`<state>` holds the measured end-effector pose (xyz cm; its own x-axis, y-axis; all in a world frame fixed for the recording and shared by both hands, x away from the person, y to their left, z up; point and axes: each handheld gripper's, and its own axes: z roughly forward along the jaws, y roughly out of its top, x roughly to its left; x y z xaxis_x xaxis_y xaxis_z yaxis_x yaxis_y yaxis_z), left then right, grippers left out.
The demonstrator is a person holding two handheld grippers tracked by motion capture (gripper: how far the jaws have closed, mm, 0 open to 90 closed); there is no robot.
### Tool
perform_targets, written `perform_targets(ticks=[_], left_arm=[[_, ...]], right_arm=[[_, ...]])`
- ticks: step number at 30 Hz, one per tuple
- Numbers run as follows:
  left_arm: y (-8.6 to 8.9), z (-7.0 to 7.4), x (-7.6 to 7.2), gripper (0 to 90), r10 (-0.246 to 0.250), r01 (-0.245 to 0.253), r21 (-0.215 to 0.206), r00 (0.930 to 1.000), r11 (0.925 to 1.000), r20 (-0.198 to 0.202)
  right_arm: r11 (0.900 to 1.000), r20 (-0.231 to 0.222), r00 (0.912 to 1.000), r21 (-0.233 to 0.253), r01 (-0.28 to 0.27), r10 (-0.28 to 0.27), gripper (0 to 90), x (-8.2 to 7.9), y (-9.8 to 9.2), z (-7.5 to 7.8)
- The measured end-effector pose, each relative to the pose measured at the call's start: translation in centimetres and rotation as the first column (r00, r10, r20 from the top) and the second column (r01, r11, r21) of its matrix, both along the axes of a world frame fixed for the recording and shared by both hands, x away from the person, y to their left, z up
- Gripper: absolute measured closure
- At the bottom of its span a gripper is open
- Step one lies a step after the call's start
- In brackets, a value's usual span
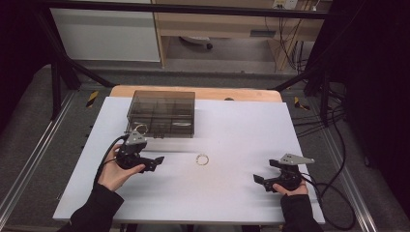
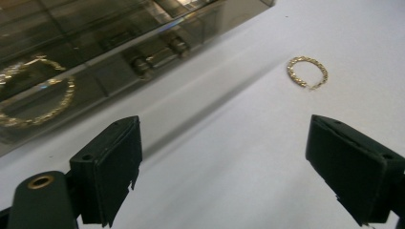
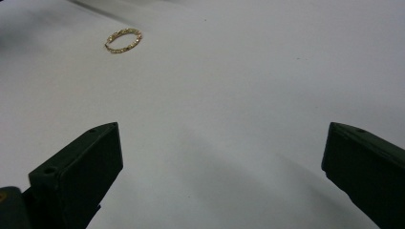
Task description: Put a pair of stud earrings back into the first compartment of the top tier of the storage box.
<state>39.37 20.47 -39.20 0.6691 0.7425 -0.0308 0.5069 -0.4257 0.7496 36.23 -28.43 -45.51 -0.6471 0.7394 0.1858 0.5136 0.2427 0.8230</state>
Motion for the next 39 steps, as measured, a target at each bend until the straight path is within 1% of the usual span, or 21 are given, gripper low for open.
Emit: perform_targets(ticks=[9,16,23,28,39], left_arm=[[-2.3,-0.3,-0.1,12.2,-0.035,0.035,0.001,0.9994,0.9994,-0.006],[-4.0,-0.7,-0.1,12.2,-0.057,0.057,0.015,0.9983,0.9982,-0.010],[-6.0,-1.4,0.0,12.4,-0.086,0.087,0.024,0.9958,0.9959,-0.031],[-7.2,-1.7,0.3,12.4,-0.095,0.096,0.020,0.9946,0.9952,-0.042],[-9.5,-2.3,1.0,18.1,-0.100,0.101,0.014,0.9935,0.9948,-0.053]], right_arm=[[1.000,0.000,1.0000,0.000,0.000,0.000,0.6,0.0,0.0,0.0],[1.000,0.000,1.0000,0.000,-0.001,0.001,0.6,0.0,0.0,0.0],[1.000,-0.001,1.0000,-0.001,0.000,0.000,0.6,0.0,0.0,0.0],[1.000,0.000,1.0000,-0.001,-0.001,0.001,0.6,0.0,0.0,0.0],[1.000,0.000,1.0000,-0.001,-0.002,0.002,0.6,0.0,0.0,0.0]])
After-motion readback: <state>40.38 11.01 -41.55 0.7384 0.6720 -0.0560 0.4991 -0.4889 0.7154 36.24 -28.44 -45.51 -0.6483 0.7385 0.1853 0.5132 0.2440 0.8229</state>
